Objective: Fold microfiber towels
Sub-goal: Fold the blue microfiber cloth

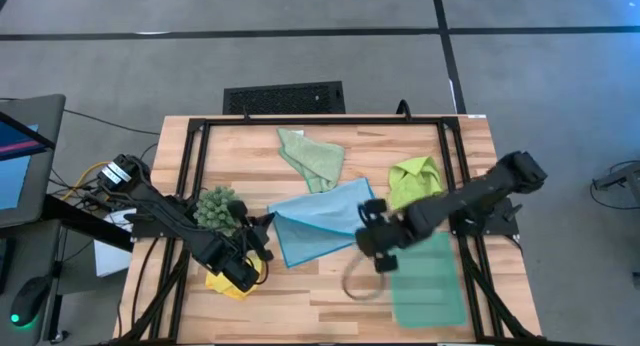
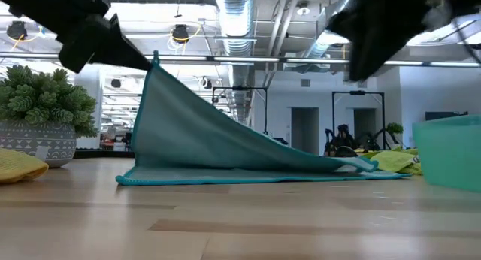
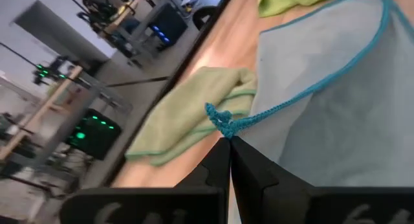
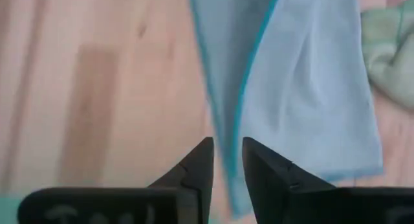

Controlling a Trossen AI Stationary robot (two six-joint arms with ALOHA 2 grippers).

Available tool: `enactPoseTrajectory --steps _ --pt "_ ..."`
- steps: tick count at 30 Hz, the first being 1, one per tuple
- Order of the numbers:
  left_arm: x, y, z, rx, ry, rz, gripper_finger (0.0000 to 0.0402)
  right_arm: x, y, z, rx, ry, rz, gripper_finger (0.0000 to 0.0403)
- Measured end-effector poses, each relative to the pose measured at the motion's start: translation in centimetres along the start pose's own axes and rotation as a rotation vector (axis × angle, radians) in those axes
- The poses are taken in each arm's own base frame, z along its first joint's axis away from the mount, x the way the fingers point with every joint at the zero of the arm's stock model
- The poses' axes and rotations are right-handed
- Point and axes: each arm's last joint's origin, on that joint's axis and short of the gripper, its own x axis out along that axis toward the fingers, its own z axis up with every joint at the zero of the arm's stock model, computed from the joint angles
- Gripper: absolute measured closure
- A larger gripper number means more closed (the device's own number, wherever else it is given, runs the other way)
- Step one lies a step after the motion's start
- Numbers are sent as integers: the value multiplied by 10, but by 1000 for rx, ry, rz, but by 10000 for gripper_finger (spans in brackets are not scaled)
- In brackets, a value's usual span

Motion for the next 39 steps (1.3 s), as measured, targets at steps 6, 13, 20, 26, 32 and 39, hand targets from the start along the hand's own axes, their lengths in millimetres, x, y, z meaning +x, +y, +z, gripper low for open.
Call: enactPoseTrajectory --steps 6,13,20,26,32,39 --pt "-4 5 1 13 19 11 401 42 -42 -2 -53 171 132 266" --pt "-9 3 -1 -6 27 -20 401 77 -34 -12 -306 336 209 243" --pt "-9 2 -1 -12 27 -23 401 100 -24 -13 -502 412 78 234" --pt "-9 2 -1 -11 28 -24 401 99 -23 -10 -494 373 50 282" --pt "-9 2 -1 -7 28 -24 401 98 -23 -12 -441 384 65 380" --pt "-11 2 -1 3 20 -27 401 84 -12 -3 -408 336 94 386"
